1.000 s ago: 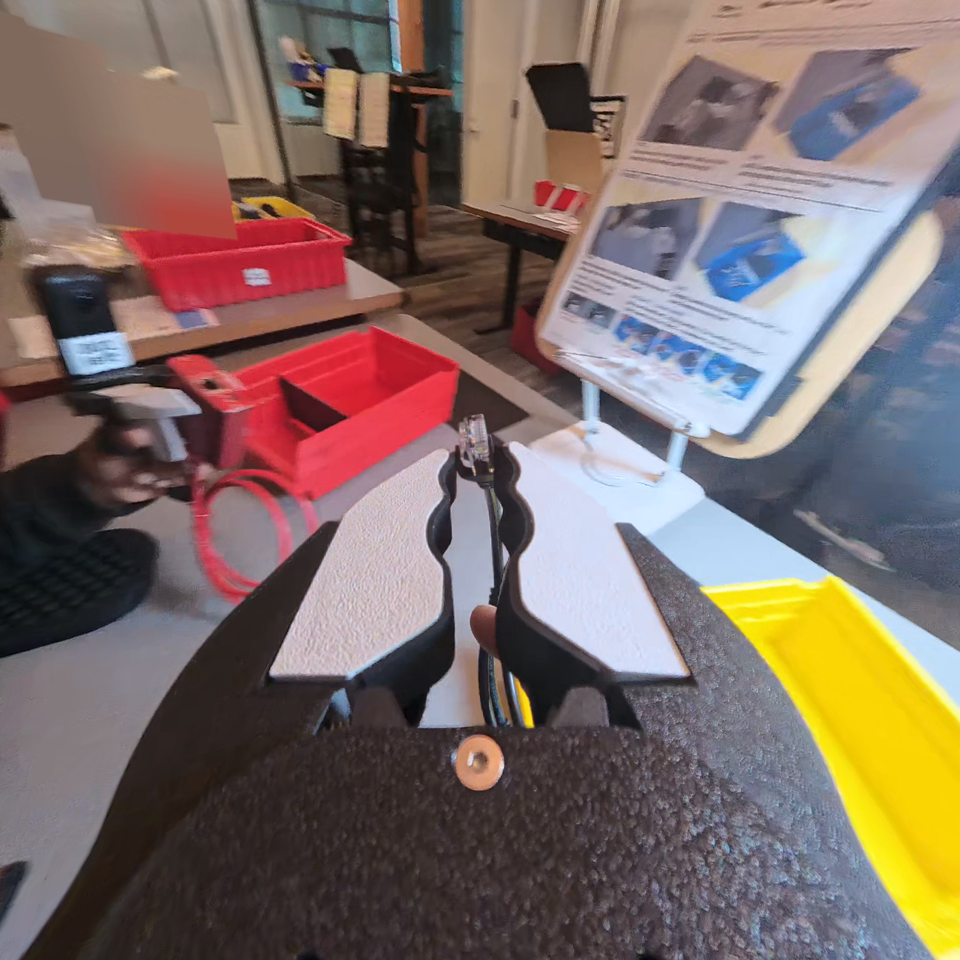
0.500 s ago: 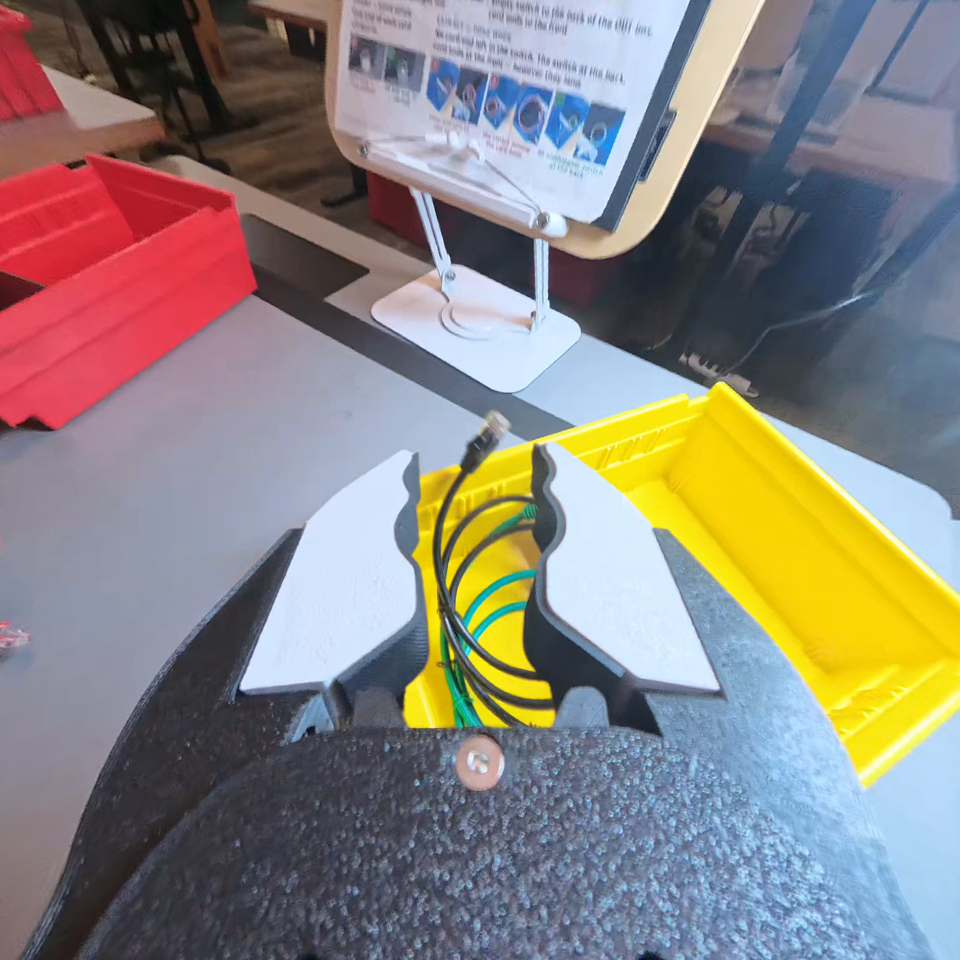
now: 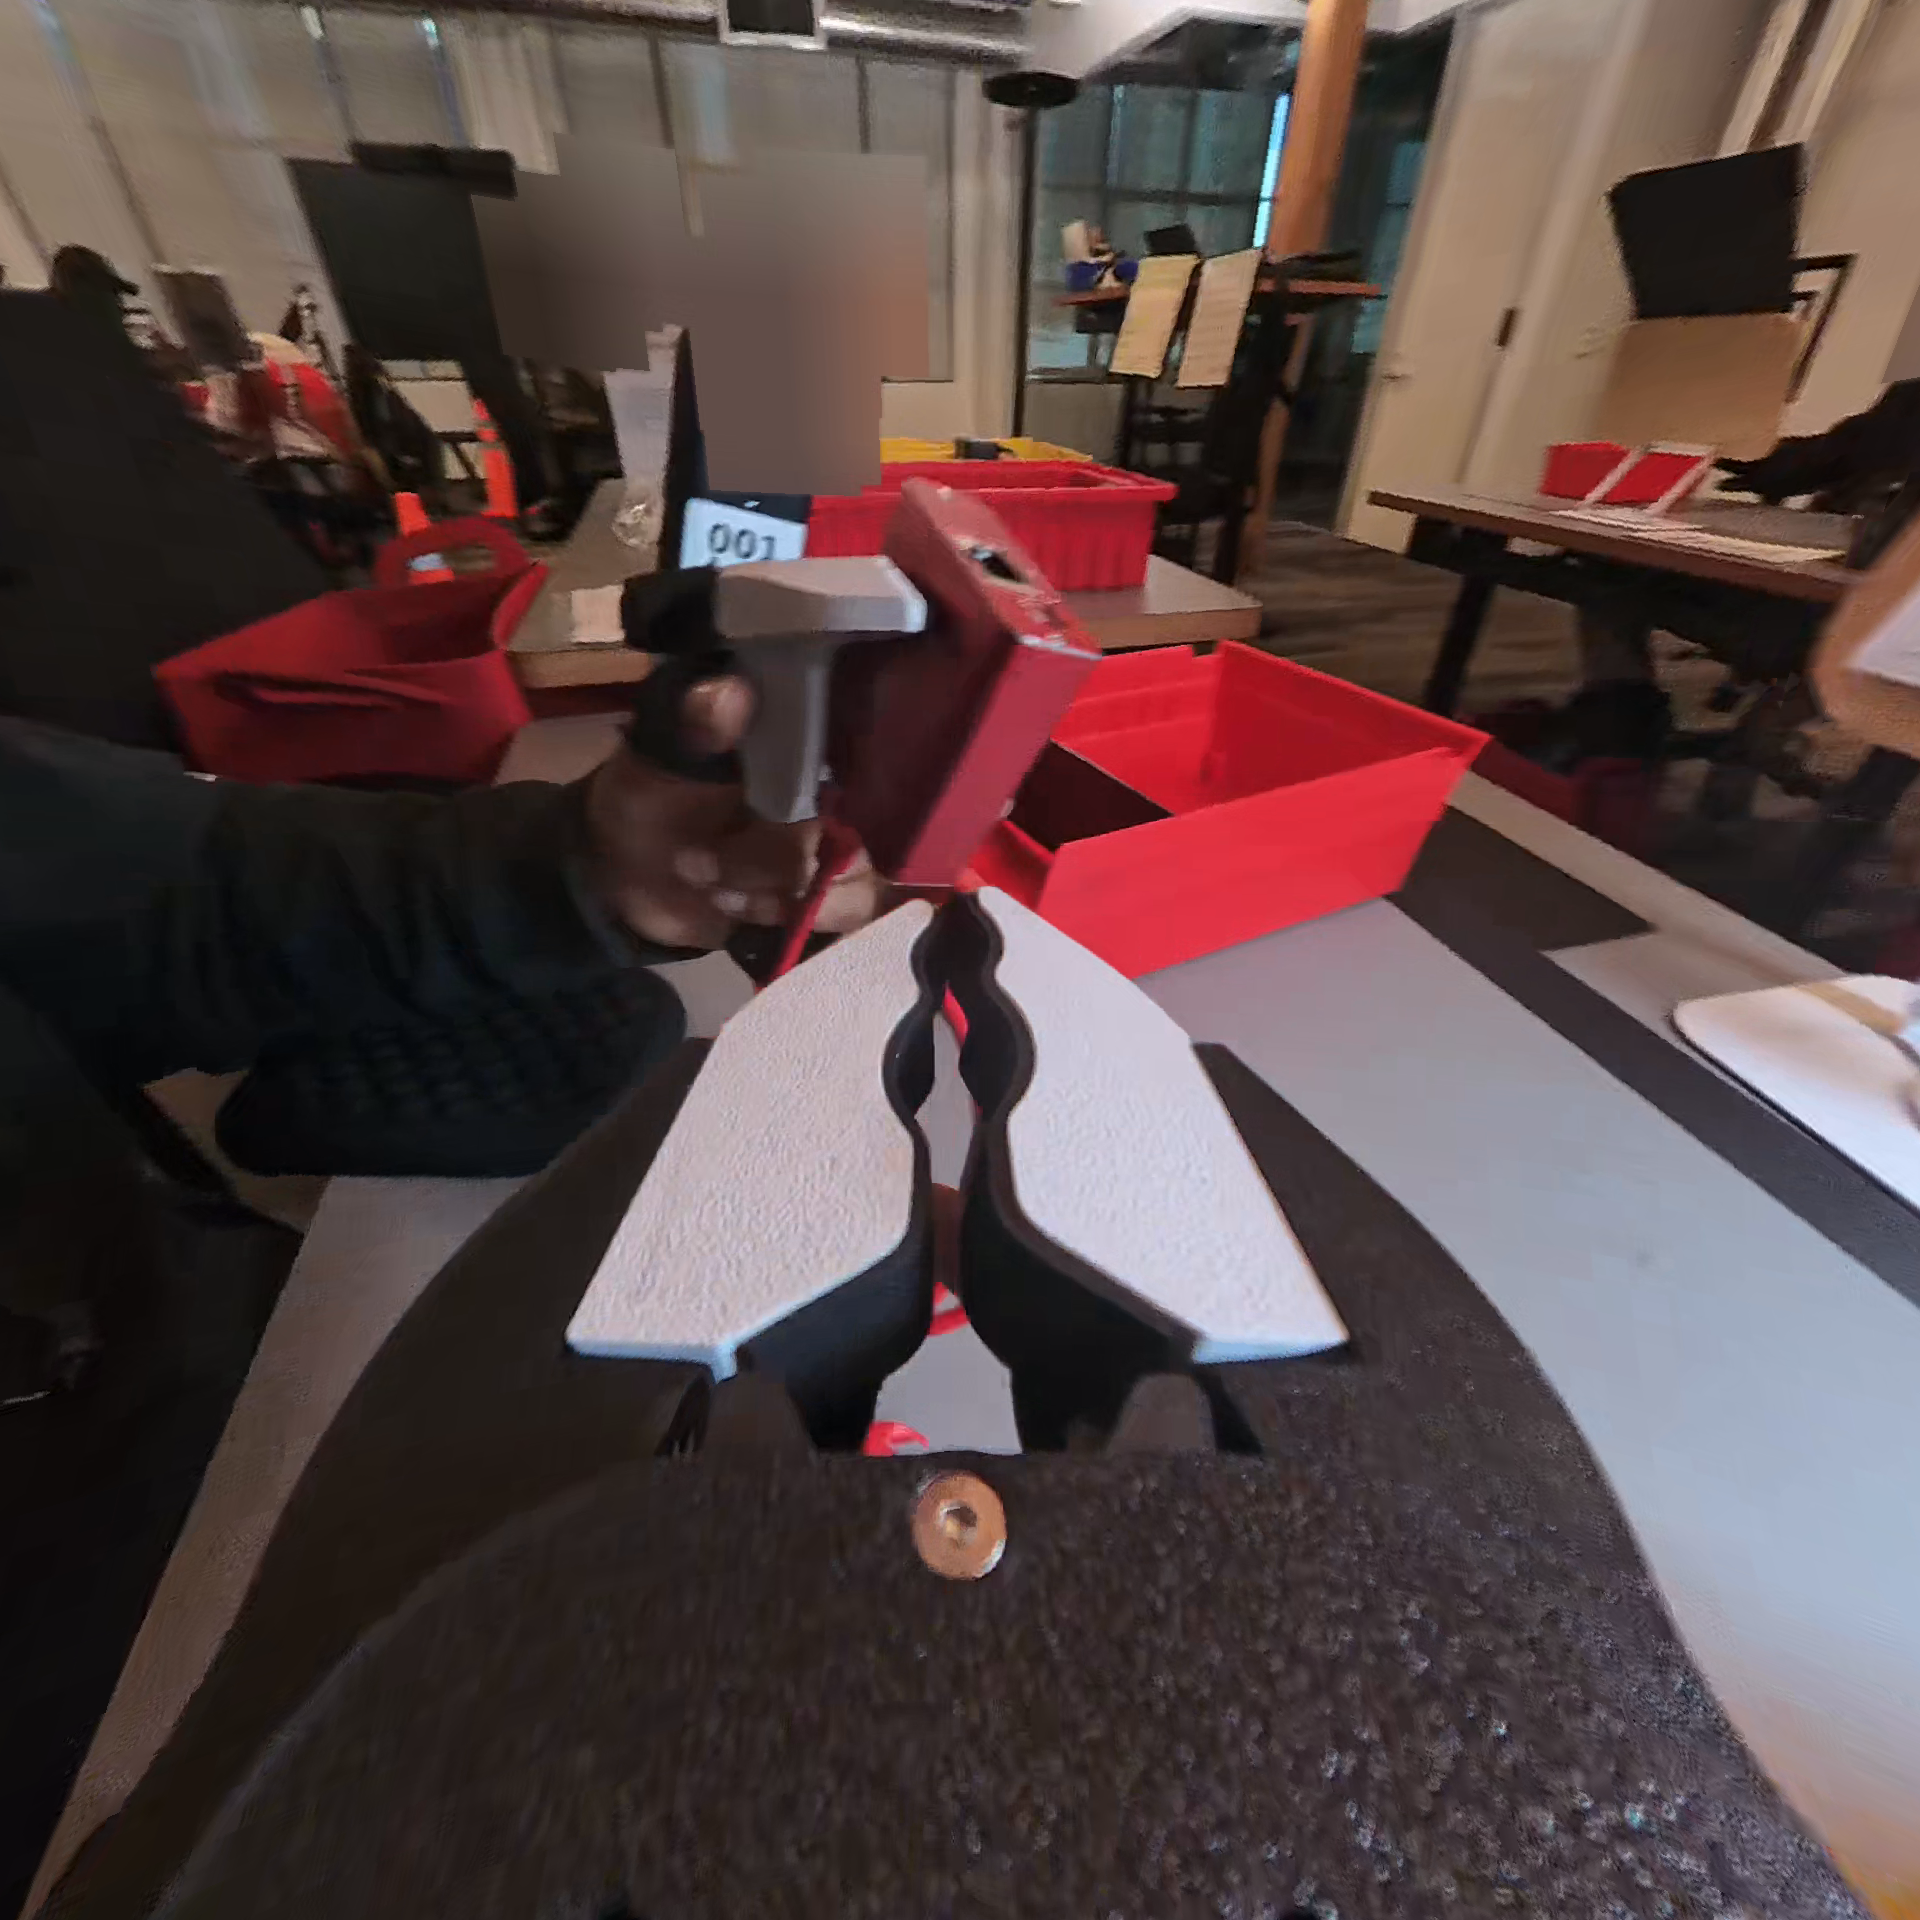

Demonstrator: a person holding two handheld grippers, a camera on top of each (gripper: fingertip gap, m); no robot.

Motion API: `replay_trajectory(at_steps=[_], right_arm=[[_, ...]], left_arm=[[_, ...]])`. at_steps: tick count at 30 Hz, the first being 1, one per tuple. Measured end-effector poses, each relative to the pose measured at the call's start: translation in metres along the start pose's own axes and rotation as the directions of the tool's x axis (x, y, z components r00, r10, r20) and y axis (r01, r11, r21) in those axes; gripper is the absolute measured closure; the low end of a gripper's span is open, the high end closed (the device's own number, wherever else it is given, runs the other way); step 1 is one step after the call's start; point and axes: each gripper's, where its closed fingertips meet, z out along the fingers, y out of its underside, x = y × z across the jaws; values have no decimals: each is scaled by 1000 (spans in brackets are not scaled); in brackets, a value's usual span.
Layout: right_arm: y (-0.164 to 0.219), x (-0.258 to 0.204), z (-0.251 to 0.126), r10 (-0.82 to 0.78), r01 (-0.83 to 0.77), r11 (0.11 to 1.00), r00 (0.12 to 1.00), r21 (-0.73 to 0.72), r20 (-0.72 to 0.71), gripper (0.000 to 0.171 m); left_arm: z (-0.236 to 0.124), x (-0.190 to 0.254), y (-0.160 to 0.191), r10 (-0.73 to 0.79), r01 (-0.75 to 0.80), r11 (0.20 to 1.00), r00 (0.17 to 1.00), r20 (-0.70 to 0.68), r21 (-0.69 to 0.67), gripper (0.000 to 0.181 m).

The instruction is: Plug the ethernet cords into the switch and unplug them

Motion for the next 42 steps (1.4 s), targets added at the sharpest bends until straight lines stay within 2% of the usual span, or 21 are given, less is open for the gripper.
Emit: replay_trajectory(at_steps=[3, 8, 12, 14, 15, 17, 19, 25, 30, 32, 37, 40, 42], right_arm=[[11, -26, 19, -34, 35, 999, 997, -20, 69, 171], [15, -47, 30, 44, -44, 999, 985, -2, 166, 171], [13, -36, 28, 143, -153, 986, 981, 72, 133, 171], [17, -31, 27, 179, -190, 979, 975, 73, 128, 154], [20, -30, 27, 188, -197, 978, 974, 65, 127, 152], [24, -27, 27, 180, -189, 980, 977, 68, 111, 152], [24, -32, 27, 155, -166, 983, 979, 73, 133, 171], [24, -47, 28, 111, -120, 992, 977, 39, 181, 171], [28, -44, 32, 131, -137, 990, 982, 36, 139, 171], [28, -42, 34, 156, -162, 986, 980, 39, 121, 153], [24, -43, 37, 234, -238, 971, 963, 14, 131, 146], [25, -42, 41, 245, -246, 969, 964, 0, 105, 146], [23, -43, 43, 258, -262, 965, 960, 17, 112, 153]], left_arm=[[0, 1, 1, -10, 10, 1000, 1000, -17, 11, 153], [-3, -4, 0, -35, 36, 999, 999, -15, 38, 153], [-4, -8, -1, -56, 56, 996, 998, -12, 64, 153], [-5, -8, -1, -71, 72, 995, 997, -19, 71, 153], [-5, -9, -1, -77, 79, 994, 997, -18, 75, 153], [-5, -10, 0, -90, 92, 993, 996, -22, 75, 153], [-5, -11, 1, -97, 99, 992, 995, -24, 78, 153], [-7, -12, -1, -114, 116, 989, 993, -29, 94, 153], [-8, -2, -12, -152, 166, 975, 983, -98, 150, 153], [-7, 3, -12, -156, 173, 973, 981, -118, 152, 153], [0, 11, -6, -154, 175, 974, 977, -147, 146, 153], [6, 20, -2, -158, 189, 969, 969, -191, 158, 153], [11, 26, 1, -156, 190, 970, 965, -210, 151, 153]])
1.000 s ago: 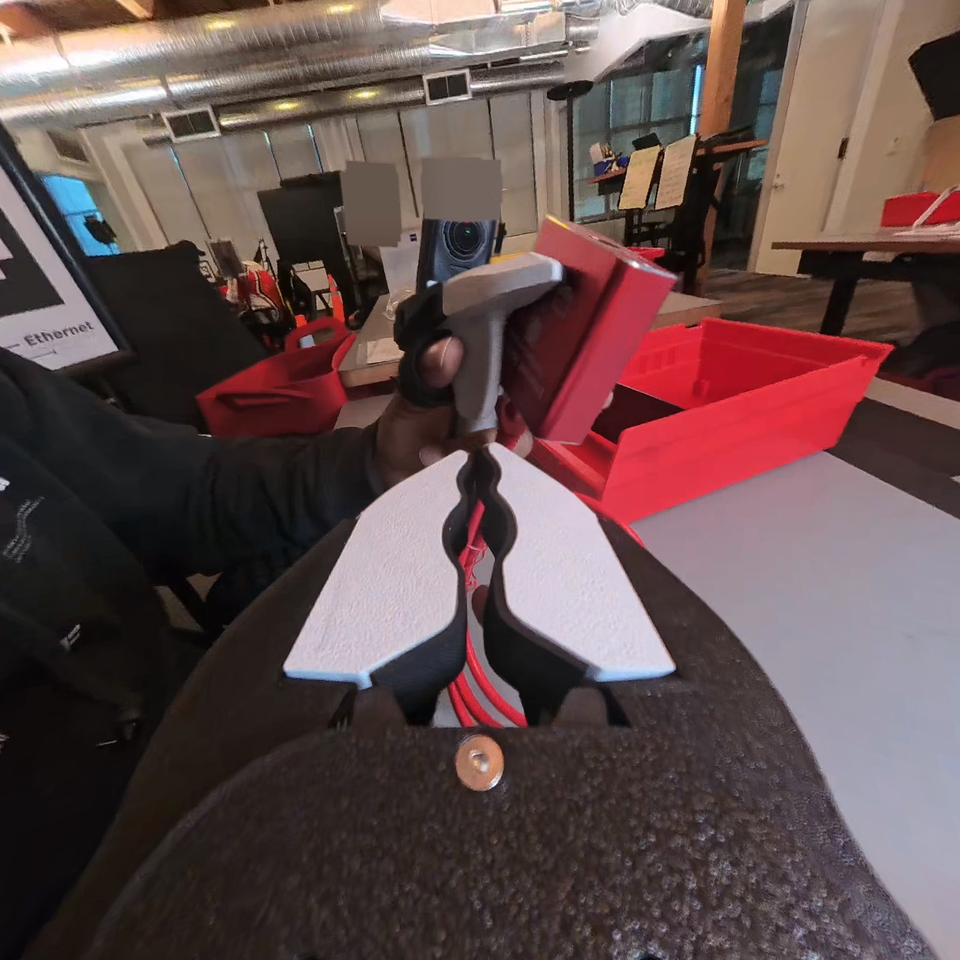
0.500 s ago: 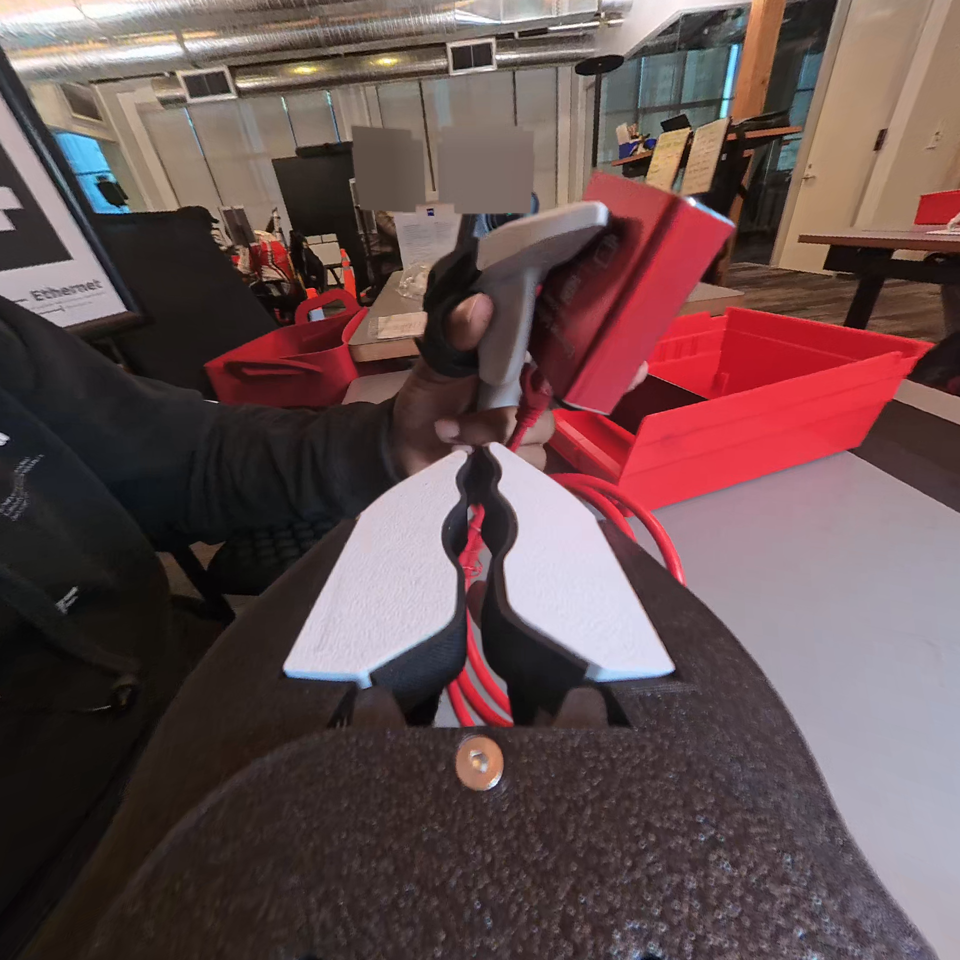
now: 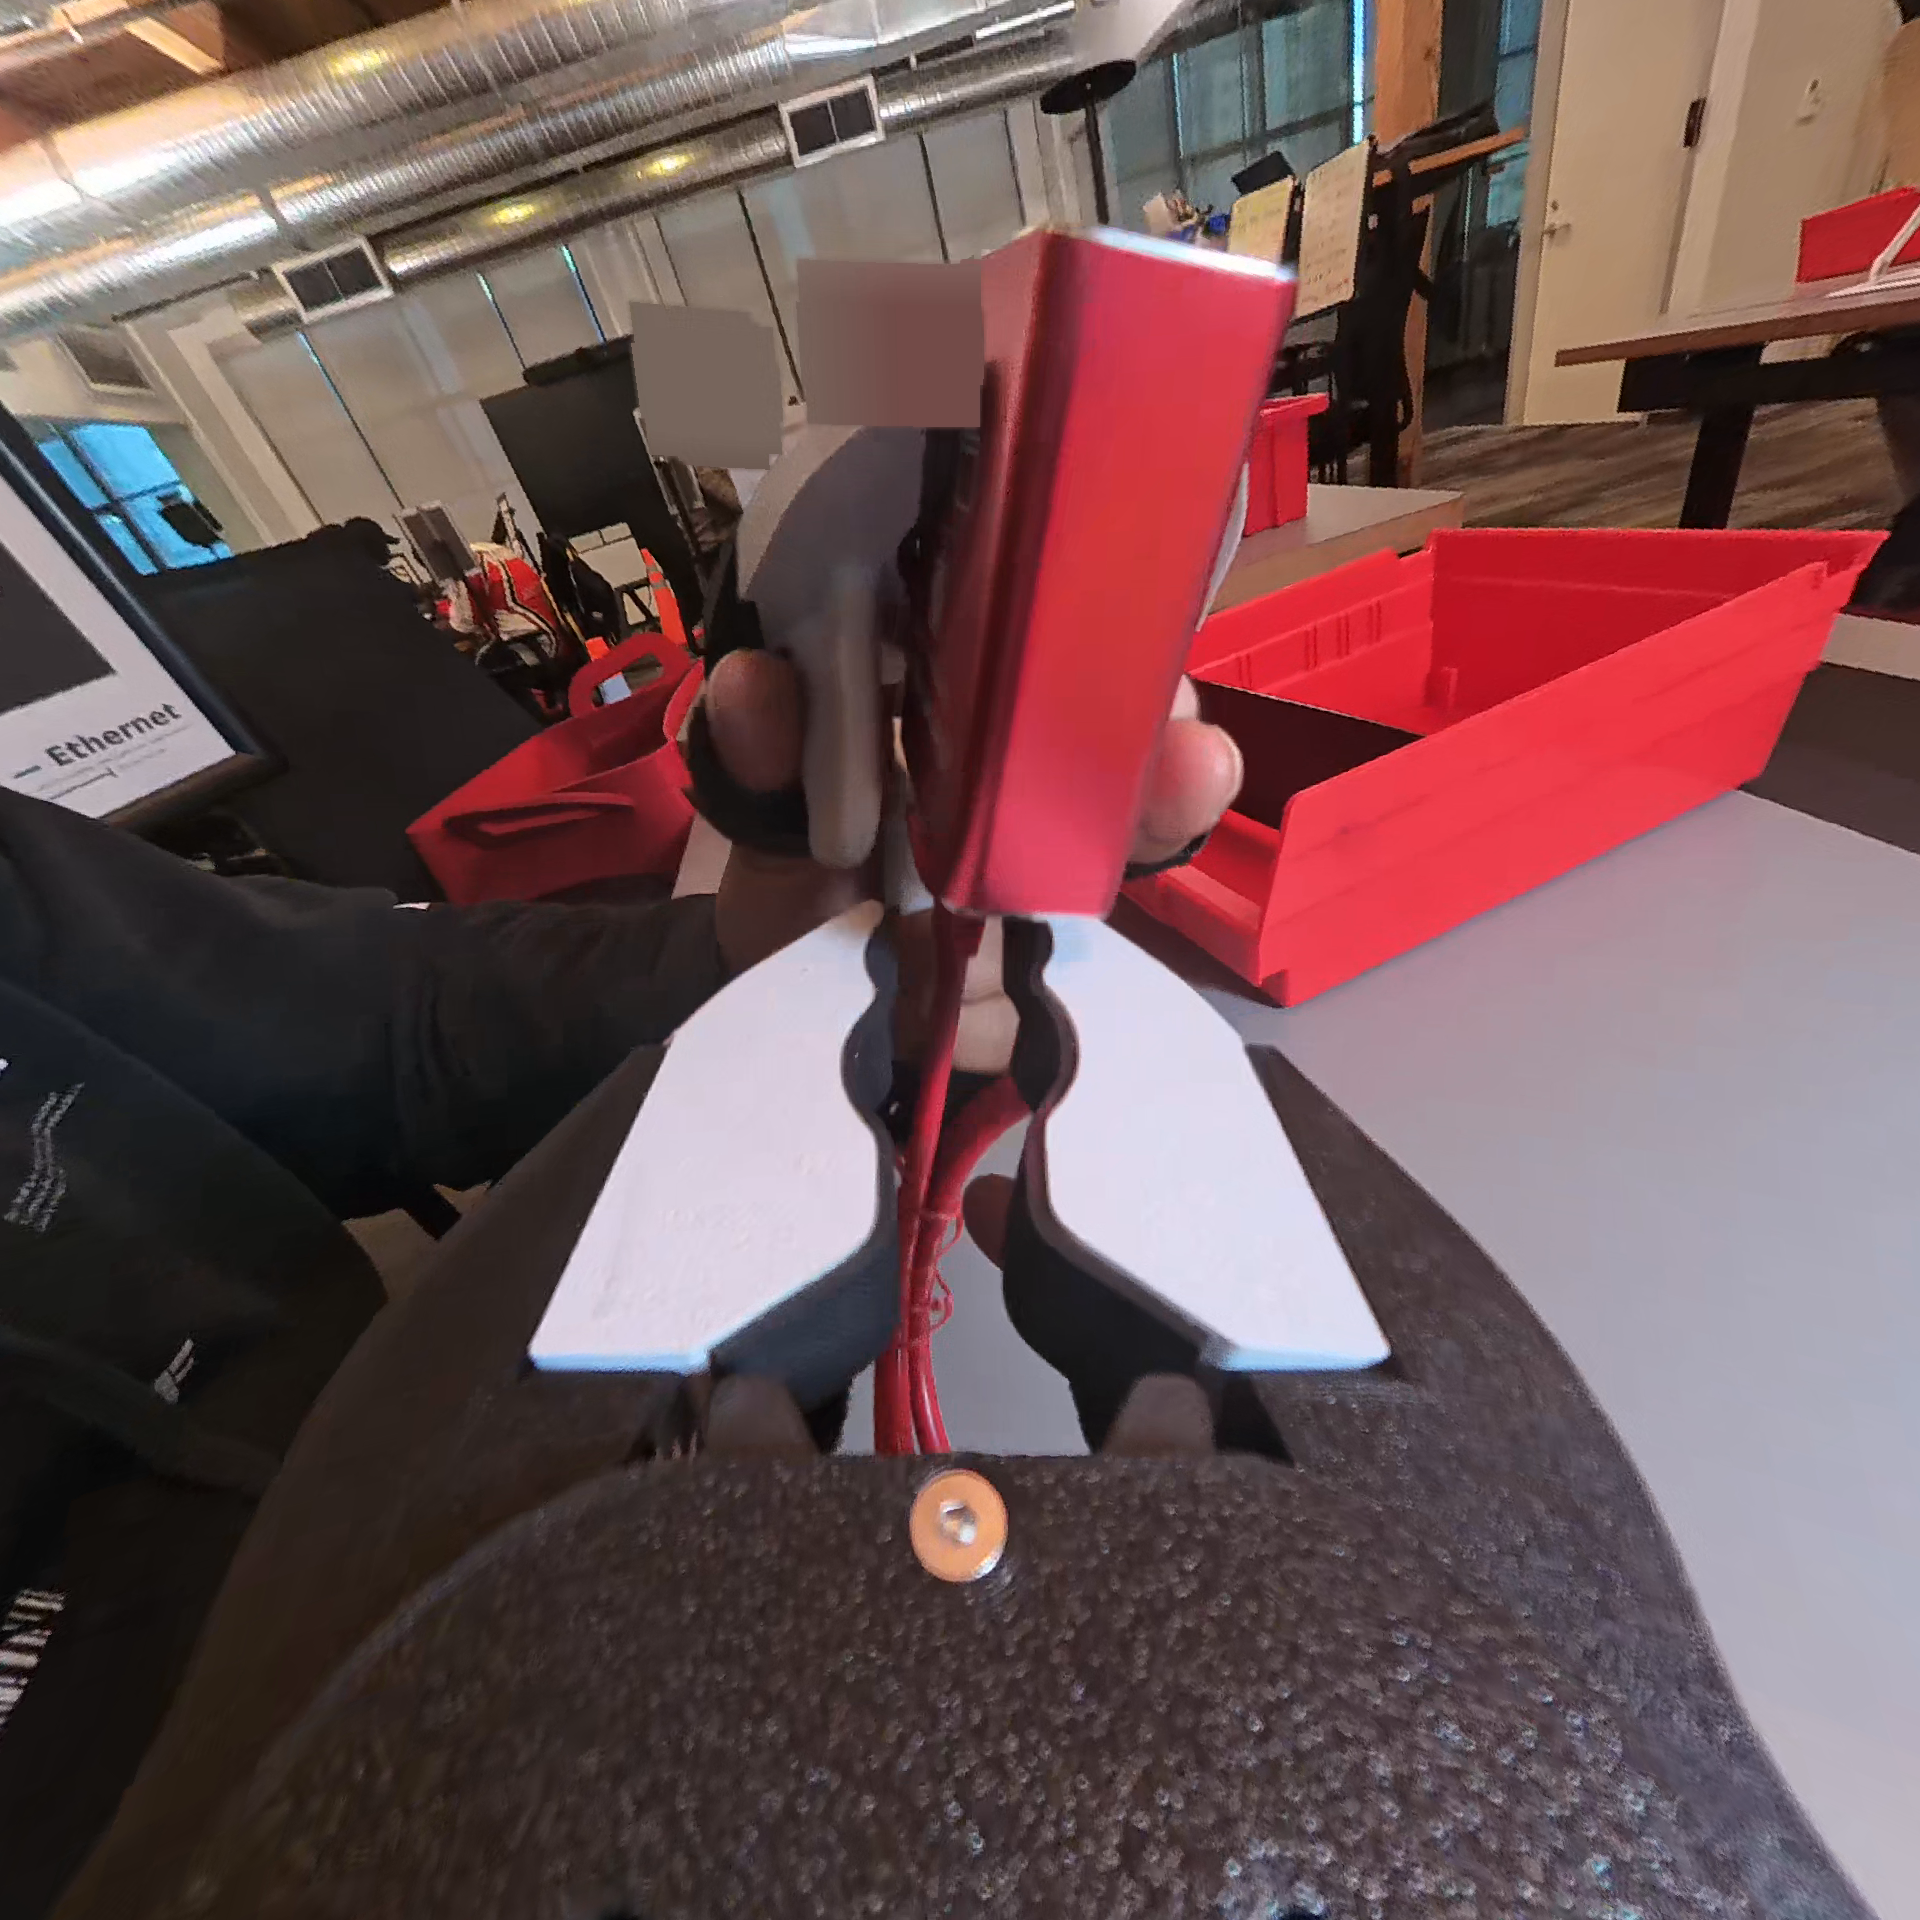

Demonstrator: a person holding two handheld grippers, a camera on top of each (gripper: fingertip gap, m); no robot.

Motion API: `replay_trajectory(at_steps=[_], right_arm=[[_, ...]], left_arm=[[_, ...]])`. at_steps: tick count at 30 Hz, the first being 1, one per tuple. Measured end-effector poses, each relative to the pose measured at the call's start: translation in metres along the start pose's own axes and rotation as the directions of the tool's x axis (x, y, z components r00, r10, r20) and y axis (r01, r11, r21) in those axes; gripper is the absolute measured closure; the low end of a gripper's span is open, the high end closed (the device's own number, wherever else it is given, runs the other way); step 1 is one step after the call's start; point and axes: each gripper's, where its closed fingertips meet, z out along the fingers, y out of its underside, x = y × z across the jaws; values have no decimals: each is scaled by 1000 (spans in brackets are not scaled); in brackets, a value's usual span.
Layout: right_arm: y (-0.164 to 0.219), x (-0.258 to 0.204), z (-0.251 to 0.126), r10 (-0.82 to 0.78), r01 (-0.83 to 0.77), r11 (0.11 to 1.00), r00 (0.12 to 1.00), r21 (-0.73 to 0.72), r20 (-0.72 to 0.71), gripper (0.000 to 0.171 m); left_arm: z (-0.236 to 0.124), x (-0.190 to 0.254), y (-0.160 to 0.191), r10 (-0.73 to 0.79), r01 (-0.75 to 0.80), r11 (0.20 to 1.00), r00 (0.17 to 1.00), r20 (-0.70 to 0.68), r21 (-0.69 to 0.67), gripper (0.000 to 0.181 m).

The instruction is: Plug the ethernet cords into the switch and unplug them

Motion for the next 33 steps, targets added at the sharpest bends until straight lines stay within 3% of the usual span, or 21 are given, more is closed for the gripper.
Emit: replay_trajectory(at_steps=[4, 8, 11, 14, 17, 19, 24, 33], right_arm=[[0, -1, -3, -38, 38, 999, 999, -2, 32, 162], [5, 7, -16, -100, 99, 985, 995, -140, 0, 162], [19, 17, -27, -203, 174, 930, 978, -322, -57, 162], [26, 19, -33, -259, 211, 895, 963, -392, -71, 163], [27, 18, -33, -267, 226, 894, 962, -387, -53, 162], [20, 16, -31, -257, 235, 926, 966, -296, -35, 162], [4, 8, -25, -93, 96, 993, 994, -66, 54, 155], [-10, 6, -22, 41, -47, 995, 996, 84, 74, 156]], left_arm=[[3, 6, 7, 29, -30, 999, 999, -25, -37, 153], [-3, 3, 18, 94, -100, 974, 995, -39, -202, 152], [-12, -4, 39, 206, -209, 882, 977, -52, -422, 146], [-15, -8, 55, 280, -265, 803, 958, -56, -534, 145], [-13, -5, 58, 322, -312, 788, 944, -77, -531, 150], [-10, -1, 52, 300, -295, 822, 951, -70, -487, 153], [-5, 0, 36, 205, -202, 920, 978, -26, -335, 155], [-1, 0, 29, 127, -125, 972, 992, -6, -200, 154]])
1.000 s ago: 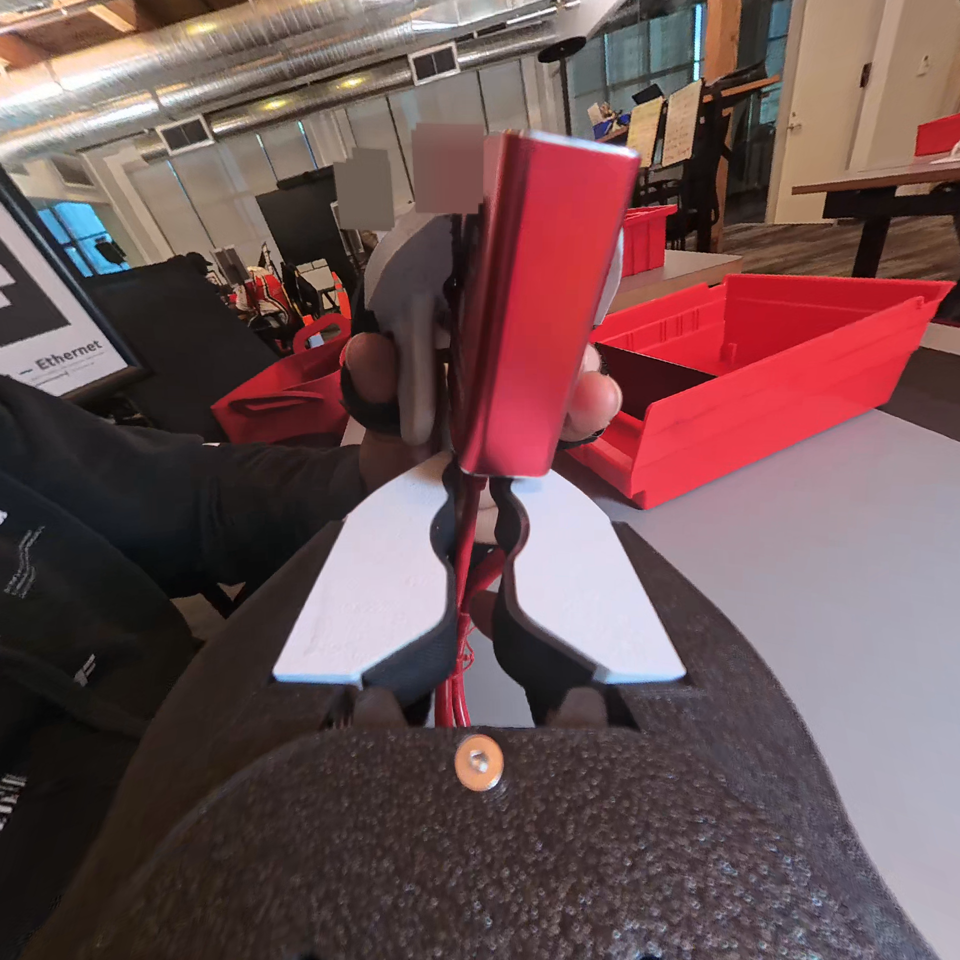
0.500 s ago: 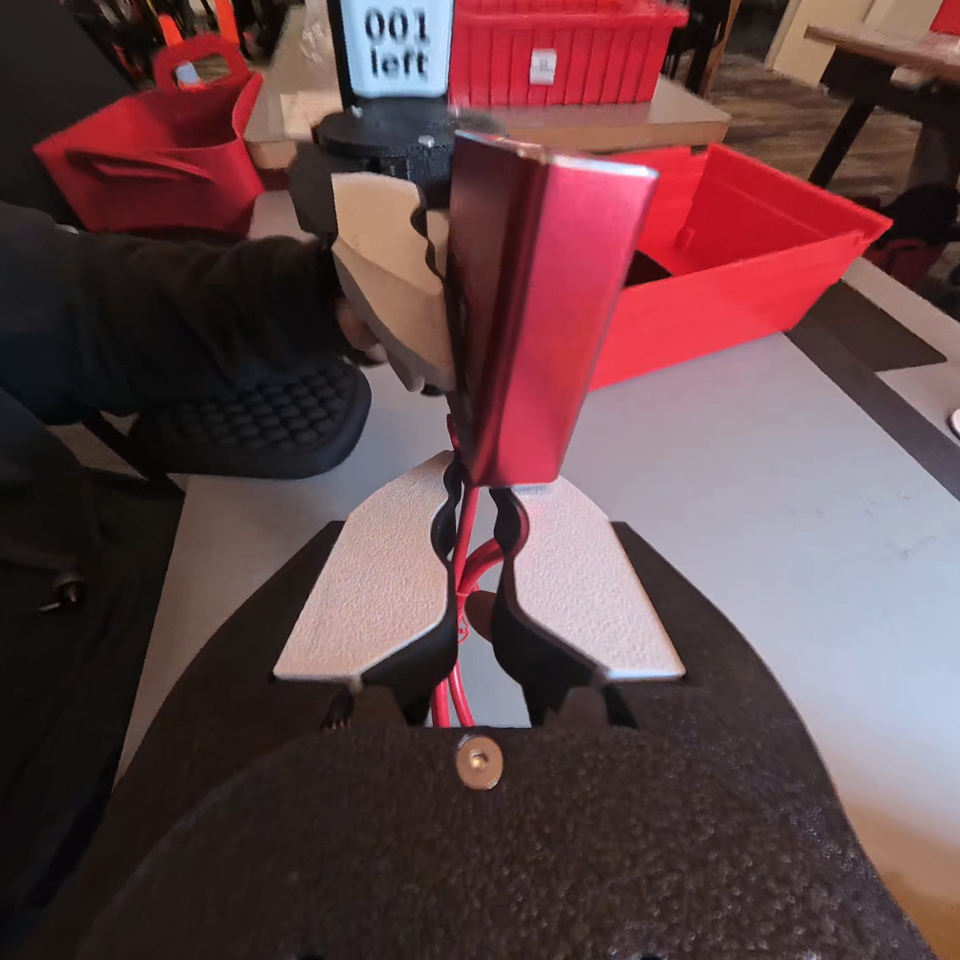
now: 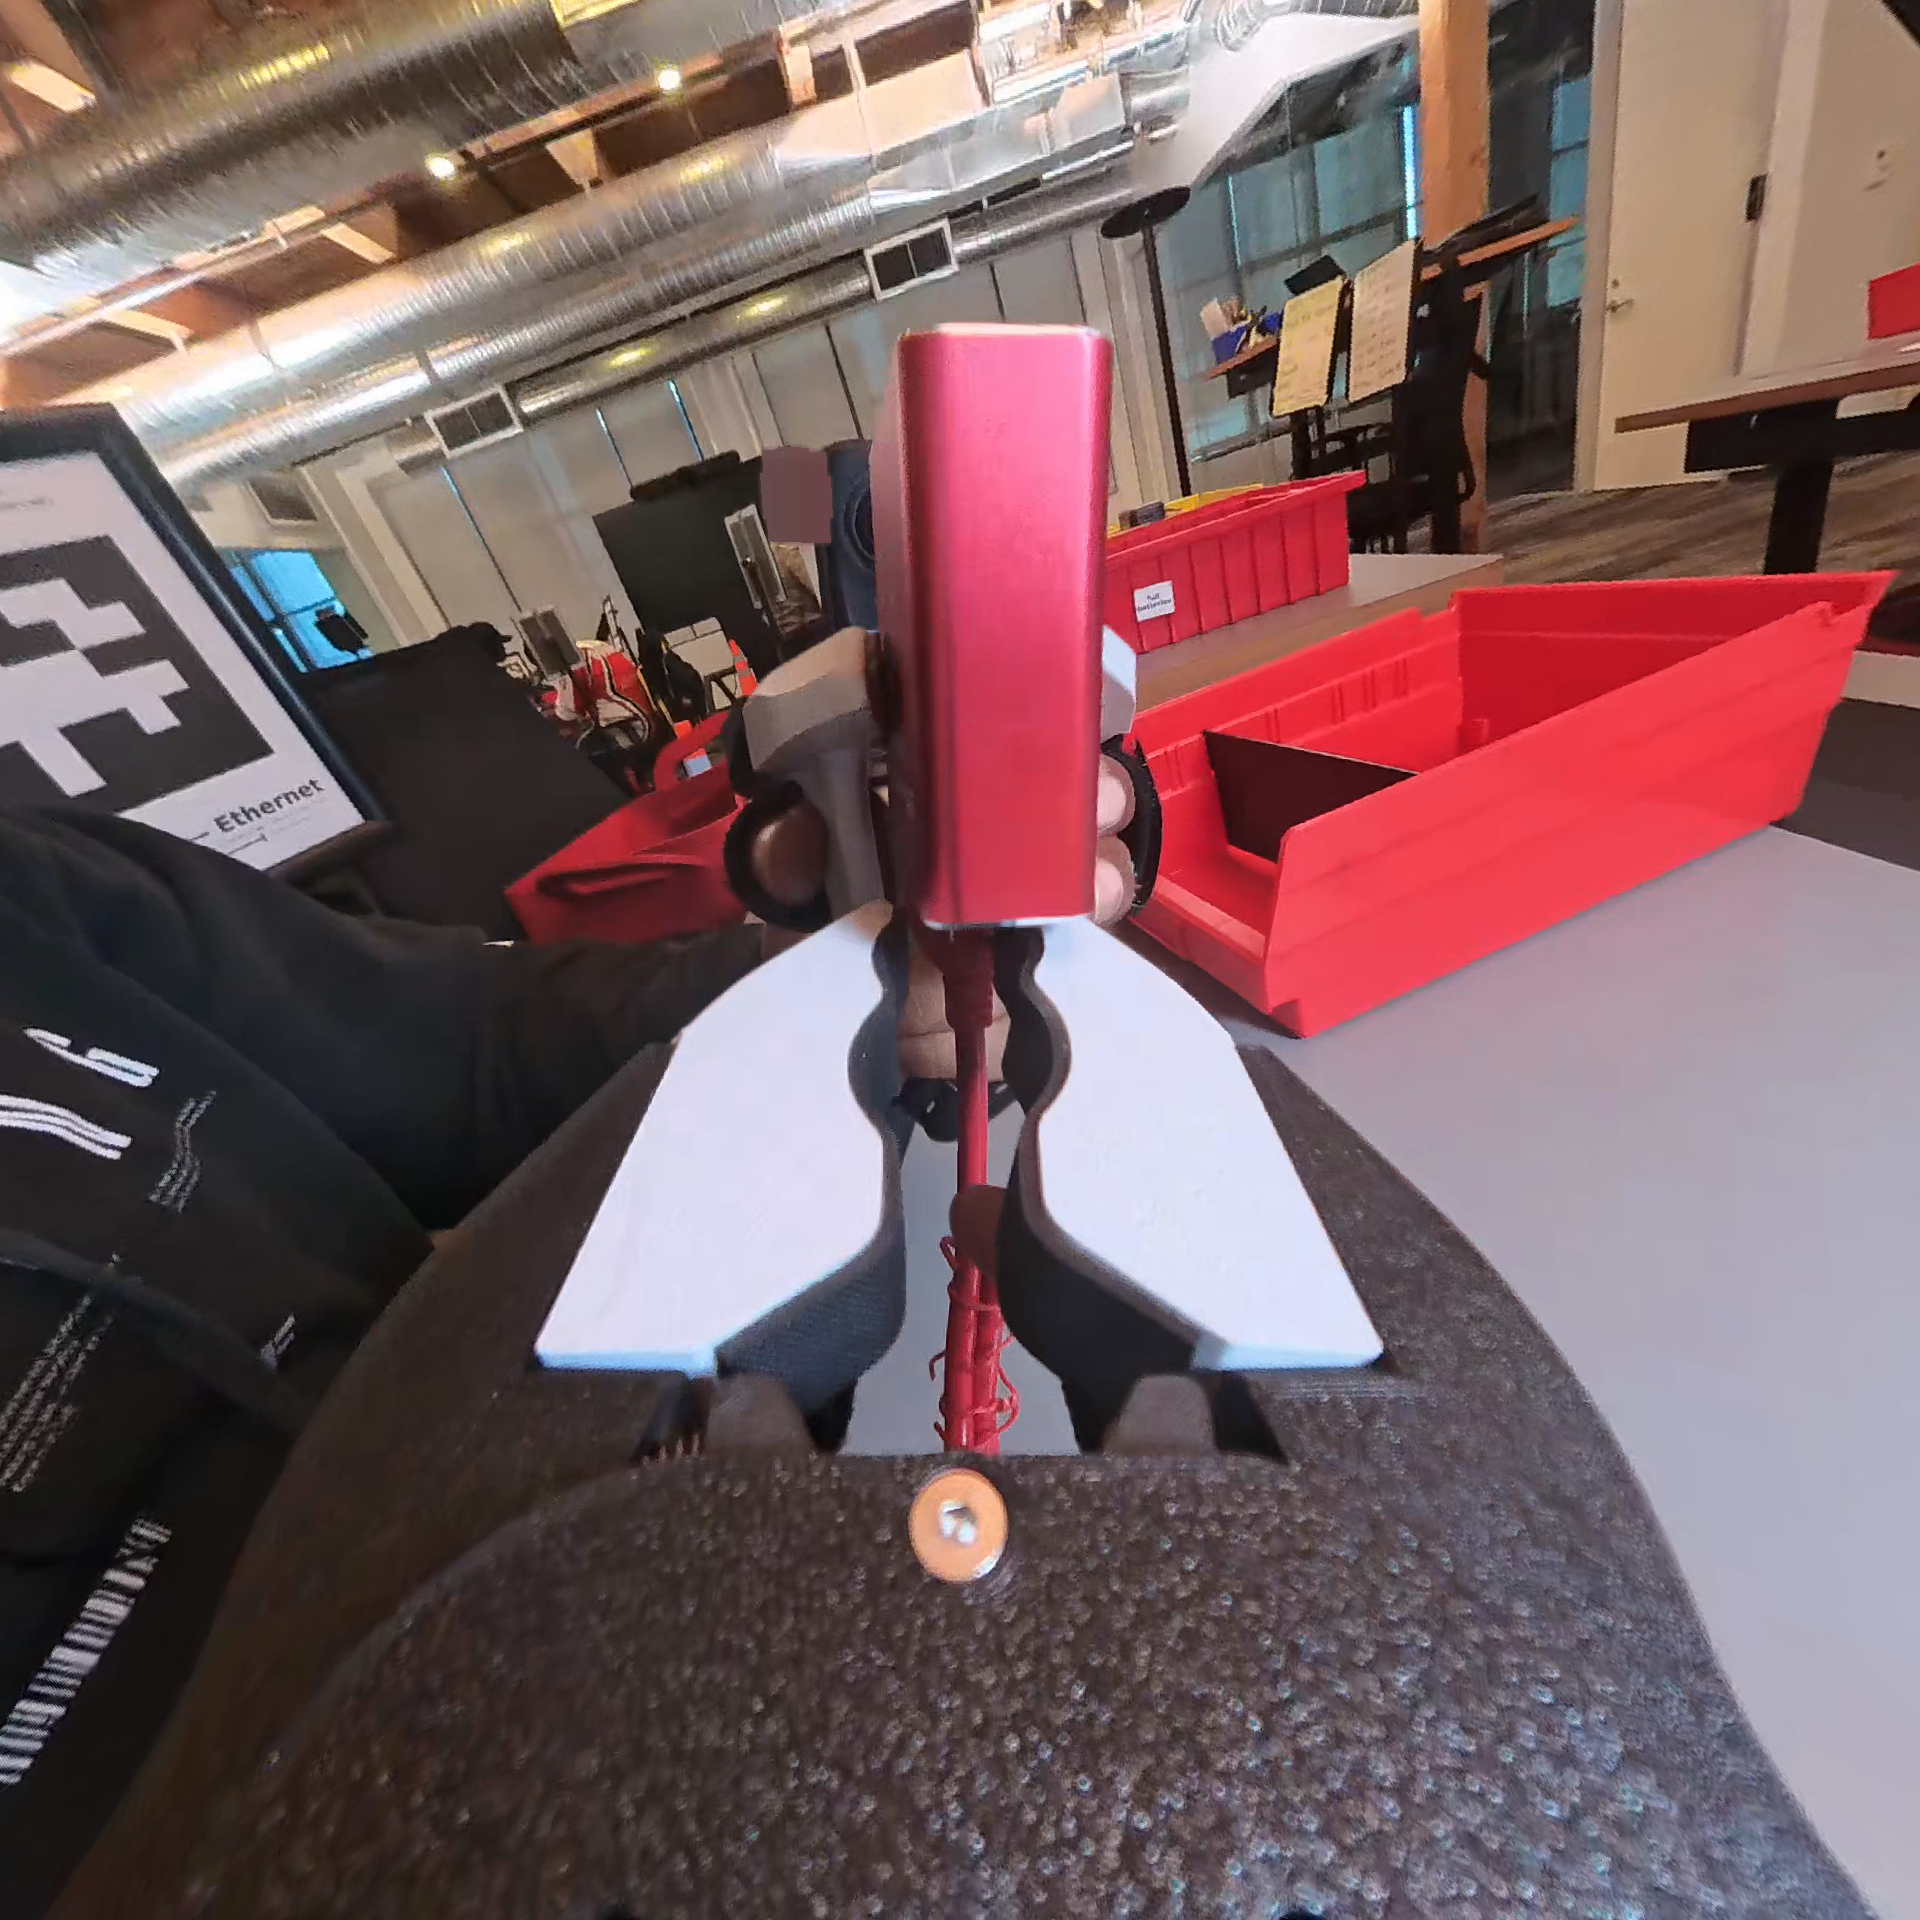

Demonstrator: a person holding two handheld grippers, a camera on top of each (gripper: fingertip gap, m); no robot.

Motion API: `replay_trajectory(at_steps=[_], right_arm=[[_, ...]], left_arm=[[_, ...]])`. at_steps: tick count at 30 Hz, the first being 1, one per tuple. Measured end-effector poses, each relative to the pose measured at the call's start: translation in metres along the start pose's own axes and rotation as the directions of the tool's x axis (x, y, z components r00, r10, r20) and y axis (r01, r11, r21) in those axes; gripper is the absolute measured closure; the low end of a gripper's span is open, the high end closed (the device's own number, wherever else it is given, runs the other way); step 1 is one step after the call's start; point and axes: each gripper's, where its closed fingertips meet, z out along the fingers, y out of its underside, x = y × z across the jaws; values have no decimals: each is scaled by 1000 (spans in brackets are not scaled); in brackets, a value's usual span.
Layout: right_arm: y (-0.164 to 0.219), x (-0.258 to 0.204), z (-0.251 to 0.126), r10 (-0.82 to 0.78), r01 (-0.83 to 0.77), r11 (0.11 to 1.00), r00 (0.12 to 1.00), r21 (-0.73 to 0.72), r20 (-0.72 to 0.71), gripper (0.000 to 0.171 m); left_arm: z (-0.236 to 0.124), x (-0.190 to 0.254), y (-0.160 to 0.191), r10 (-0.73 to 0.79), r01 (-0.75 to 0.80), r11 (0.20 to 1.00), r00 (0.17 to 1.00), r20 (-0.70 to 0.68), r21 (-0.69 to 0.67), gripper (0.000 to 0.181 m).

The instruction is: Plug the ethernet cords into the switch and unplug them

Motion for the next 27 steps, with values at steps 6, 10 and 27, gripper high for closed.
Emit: replay_trajectory(at_steps=[6, 10, 27], right_arm=[[3, 1, -2, -53, 50, 993, 998, -105, -24, 157], [23, 11, -9, -251, 199, 919, 961, -341, -114, 158], [4, 5, -4, -126, 120, 989, 989, -83, -79, 156]], left_arm=[[-3, 1, 3, 2, -4, 998, 1000, -30, -62, 154], [-8, -3, 22, 65, -70, 966, 997, -29, -248, 141], [-1, 2, 11, 185, -181, 971, 983, 6, -156, 152]])
